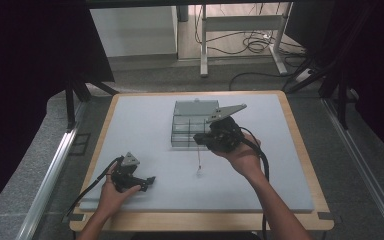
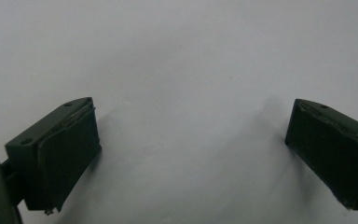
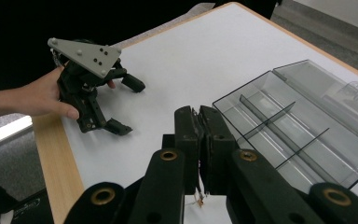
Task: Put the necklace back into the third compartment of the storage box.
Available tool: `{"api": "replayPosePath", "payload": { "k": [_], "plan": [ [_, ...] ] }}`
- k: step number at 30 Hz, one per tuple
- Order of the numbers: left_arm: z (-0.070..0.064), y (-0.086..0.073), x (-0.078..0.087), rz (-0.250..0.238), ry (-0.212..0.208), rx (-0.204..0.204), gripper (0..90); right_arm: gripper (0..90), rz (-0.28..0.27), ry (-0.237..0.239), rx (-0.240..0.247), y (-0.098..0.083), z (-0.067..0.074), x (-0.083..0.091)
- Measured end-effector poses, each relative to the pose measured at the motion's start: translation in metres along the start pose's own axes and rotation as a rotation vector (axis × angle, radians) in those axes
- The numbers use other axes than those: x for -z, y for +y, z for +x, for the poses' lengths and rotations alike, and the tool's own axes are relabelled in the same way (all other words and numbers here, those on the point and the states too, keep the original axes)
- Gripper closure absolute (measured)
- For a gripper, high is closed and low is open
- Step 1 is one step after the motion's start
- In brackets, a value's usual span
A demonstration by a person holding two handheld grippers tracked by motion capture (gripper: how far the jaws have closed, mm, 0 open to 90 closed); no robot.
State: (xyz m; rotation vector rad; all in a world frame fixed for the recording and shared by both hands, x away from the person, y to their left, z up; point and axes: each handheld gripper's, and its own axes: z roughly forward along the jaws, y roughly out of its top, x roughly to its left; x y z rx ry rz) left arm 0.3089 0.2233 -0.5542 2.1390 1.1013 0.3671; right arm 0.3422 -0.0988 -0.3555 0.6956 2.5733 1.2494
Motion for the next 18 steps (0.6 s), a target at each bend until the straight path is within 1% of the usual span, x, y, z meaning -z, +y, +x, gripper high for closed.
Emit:
{"api": "replayPosePath", "payload": {
  "k": [12, 18],
  "plan": [
    [0.0, 0.0, 0.0, 0.003, 0.0, -0.003, 2.3, 85.2, -0.03, -0.023, -0.005, 0.015, -0.004, 0.014],
    [0.0, 0.0, 0.0, 0.003, -0.001, -0.002, 2.3, 85.3, -0.043, -0.035, -0.007, 0.023, -0.009, 0.02]
  ]
}}
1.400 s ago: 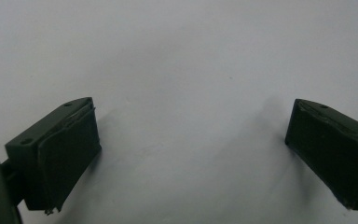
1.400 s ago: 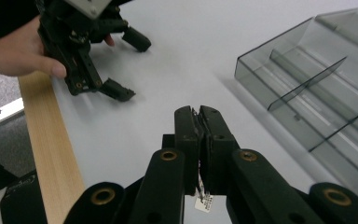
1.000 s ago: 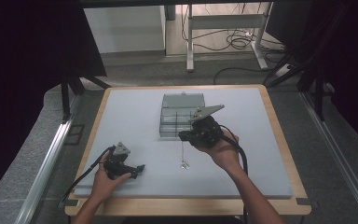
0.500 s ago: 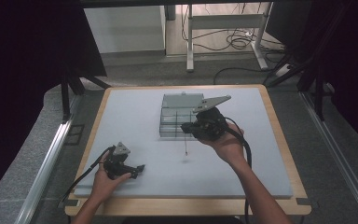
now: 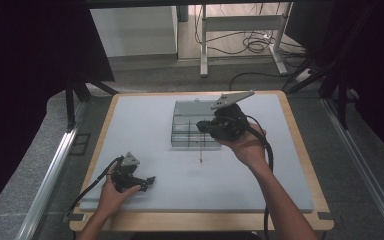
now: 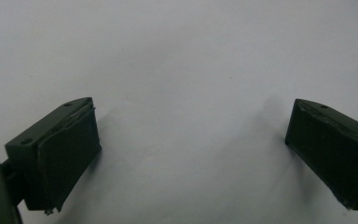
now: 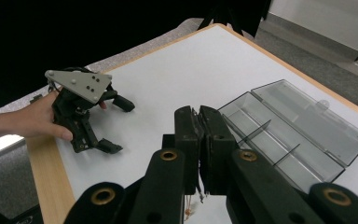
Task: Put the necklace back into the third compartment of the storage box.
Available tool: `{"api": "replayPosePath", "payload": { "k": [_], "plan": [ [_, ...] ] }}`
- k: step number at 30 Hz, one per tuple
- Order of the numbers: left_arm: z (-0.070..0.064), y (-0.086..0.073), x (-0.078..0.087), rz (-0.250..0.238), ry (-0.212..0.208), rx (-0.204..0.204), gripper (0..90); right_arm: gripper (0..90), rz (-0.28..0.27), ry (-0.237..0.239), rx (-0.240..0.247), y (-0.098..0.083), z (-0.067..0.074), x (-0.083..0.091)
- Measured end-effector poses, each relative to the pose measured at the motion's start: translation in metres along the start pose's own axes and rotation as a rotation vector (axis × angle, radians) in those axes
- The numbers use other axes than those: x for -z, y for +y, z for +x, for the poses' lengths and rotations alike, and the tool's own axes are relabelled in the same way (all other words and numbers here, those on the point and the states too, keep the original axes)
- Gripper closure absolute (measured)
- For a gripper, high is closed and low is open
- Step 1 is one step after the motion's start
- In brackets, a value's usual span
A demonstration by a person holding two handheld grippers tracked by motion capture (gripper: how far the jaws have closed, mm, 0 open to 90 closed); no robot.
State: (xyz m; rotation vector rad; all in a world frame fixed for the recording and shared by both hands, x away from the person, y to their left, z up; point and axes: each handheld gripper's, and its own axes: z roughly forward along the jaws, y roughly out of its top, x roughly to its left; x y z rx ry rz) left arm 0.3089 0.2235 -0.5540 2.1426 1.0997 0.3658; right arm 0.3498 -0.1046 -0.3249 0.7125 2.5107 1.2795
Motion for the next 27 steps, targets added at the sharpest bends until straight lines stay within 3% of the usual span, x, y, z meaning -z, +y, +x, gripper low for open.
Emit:
{"api": "replayPosePath", "payload": {
  "k": [12, 27],
  "plan": [
    [0.0, 0.0, 0.0, 0.0, 0.0, -0.001, 2.3, 85.2, -0.002, -0.042, -0.021, 0.013, -0.017, 0.005],
    [0.0, 0.0, 0.0, 0.0, 0.0, -0.001, 2.3, 85.2, -0.064, -0.074, -0.105, 0.023, -0.048, -0.002]
  ]
}}
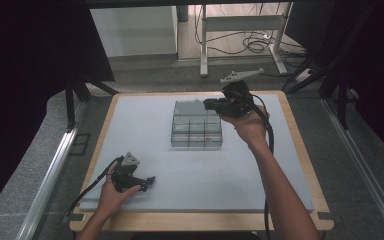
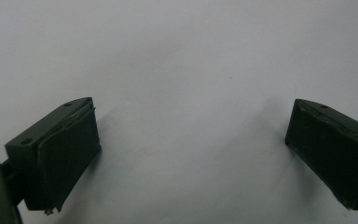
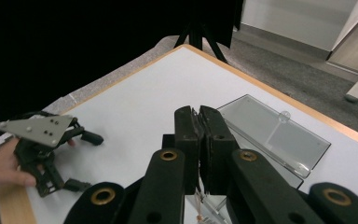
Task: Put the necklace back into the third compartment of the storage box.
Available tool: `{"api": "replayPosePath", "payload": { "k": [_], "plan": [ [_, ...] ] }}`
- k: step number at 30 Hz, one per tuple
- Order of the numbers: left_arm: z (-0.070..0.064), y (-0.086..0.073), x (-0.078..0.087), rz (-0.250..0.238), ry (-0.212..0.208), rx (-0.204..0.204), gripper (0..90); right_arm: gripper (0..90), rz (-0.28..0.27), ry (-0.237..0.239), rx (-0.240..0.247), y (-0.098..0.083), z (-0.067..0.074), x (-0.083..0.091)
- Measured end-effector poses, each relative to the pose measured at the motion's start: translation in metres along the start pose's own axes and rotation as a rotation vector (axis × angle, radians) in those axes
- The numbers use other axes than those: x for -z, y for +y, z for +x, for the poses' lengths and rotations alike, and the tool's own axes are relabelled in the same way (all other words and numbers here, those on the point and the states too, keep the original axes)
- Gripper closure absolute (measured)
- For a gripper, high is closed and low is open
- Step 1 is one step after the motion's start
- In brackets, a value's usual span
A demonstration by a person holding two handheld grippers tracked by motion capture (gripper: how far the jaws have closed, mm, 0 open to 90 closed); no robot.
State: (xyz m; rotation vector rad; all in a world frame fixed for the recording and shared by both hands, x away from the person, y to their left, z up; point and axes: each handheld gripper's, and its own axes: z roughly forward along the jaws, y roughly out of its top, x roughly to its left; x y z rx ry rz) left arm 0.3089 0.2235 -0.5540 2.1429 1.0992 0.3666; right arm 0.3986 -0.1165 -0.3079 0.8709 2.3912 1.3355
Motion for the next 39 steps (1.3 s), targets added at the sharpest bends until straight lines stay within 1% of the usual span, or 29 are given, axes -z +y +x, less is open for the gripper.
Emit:
{"api": "replayPosePath", "payload": {
  "k": [4, 10, 19, 23, 30, 34, 37, 39],
  "plan": [
    [0.0, 0.0, 0.0, 0.0, -0.001, 0.0, 2.3, 85.2, -0.005, -0.015, -0.017, 0.003, -0.008, -0.006],
    [0.0, 0.0, 0.0, -0.002, 0.001, -0.001, 2.3, 85.2, -0.012, -0.053, -0.045, 0.006, -0.024, -0.016],
    [0.0, 0.0, 0.0, -0.004, 0.0, -0.001, 2.3, 85.2, -0.002, -0.097, -0.083, 0.003, -0.043, -0.034],
    [0.0, 0.0, 0.0, -0.005, 0.001, 0.0, 2.3, 85.2, 0.005, -0.118, -0.107, -0.002, -0.051, -0.041],
    [0.0, 0.0, 0.0, -0.004, 0.003, -0.002, 2.3, 85.2, 0.027, -0.152, -0.151, -0.019, -0.067, -0.057],
    [0.0, 0.0, 0.0, -0.004, 0.003, -0.002, 2.3, 85.2, 0.032, -0.163, -0.175, -0.028, -0.074, -0.064],
    [0.0, 0.0, 0.0, -0.004, 0.003, -0.002, 2.3, 85.2, 0.028, -0.166, -0.184, -0.03, -0.076, -0.067],
    [0.0, 0.0, 0.0, -0.004, 0.003, -0.002, 2.3, 85.2, 0.005, -0.168, -0.192, -0.029, -0.078, -0.066]
  ]
}}
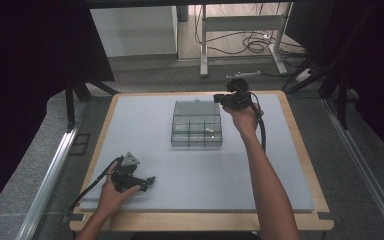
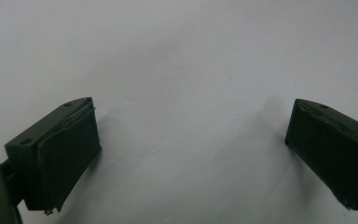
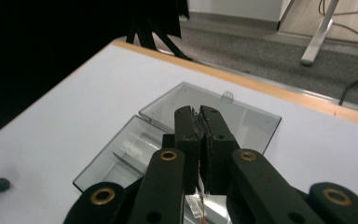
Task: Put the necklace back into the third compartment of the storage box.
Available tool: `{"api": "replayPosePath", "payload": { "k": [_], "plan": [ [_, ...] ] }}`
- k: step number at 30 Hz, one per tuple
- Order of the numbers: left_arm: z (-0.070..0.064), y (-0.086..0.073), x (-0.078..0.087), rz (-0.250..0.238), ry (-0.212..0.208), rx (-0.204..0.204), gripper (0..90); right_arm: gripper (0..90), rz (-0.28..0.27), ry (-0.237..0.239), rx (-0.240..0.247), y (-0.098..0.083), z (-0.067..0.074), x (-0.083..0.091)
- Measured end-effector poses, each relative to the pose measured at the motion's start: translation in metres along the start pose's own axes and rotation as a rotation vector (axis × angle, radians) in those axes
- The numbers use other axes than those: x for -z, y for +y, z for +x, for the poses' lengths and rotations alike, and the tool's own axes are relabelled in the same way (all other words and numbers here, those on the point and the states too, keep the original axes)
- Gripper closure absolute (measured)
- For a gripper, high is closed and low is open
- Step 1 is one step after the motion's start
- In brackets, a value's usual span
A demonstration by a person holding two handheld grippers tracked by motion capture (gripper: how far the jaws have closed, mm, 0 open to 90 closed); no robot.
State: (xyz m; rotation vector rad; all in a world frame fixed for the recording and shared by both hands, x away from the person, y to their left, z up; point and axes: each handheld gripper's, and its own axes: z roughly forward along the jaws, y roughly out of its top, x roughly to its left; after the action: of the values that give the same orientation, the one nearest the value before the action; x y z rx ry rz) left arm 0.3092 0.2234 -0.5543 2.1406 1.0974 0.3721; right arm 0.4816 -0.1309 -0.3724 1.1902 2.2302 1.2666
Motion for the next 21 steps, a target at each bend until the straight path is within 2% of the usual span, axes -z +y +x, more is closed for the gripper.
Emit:
{"api": "replayPosePath", "payload": {
  "k": [7, 12, 15, 21],
  "plan": [
    [0.0, 0.0, 0.0, -0.001, -0.001, 0.001, 2.3, 85.2, -0.066, -0.016, 0.013, 0.016, 0.006, 0.013],
    [0.0, 0.0, 0.0, -0.002, -0.001, 0.001, 2.3, 85.2, -0.083, -0.034, 0.017, 0.022, 0.005, 0.014],
    [0.0, 0.0, 0.0, -0.002, -0.001, 0.001, 2.3, 85.2, -0.078, -0.038, 0.009, 0.021, 0.003, 0.012],
    [0.0, 0.0, 0.0, 0.0, 0.0, -0.001, 2.3, 85.2, -0.034, -0.043, -0.011, 0.009, -0.005, -0.005]
  ]
}}
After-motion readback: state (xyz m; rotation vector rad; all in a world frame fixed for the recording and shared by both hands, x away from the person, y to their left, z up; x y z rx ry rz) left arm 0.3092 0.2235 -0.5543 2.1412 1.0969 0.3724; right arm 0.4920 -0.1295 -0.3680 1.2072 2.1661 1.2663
